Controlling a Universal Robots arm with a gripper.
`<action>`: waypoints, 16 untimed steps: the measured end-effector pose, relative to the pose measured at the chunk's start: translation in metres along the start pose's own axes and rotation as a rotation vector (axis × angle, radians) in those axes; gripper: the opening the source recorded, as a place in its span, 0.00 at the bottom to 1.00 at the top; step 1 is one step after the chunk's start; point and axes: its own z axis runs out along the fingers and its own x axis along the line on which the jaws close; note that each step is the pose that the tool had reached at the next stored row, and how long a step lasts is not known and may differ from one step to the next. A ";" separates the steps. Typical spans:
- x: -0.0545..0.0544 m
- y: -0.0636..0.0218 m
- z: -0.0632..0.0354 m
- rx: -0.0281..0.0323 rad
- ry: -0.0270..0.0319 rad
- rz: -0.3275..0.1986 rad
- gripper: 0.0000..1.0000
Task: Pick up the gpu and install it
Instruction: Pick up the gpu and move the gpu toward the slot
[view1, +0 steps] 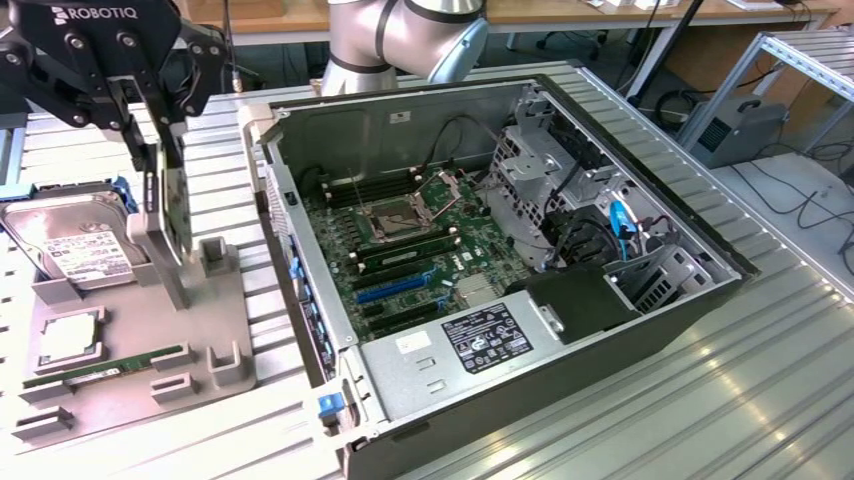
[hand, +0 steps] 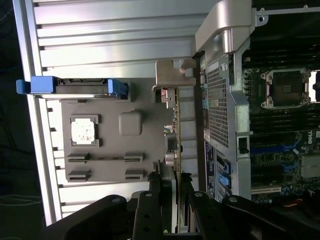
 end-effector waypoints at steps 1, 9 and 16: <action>0.000 0.0000 -0.0007 0.0001 0.0001 0.000 0.27; 0.000 -0.0002 -0.0056 0.0001 0.0000 0.000 0.27; 0.000 -0.0003 -0.0092 0.0000 -0.0001 0.000 0.27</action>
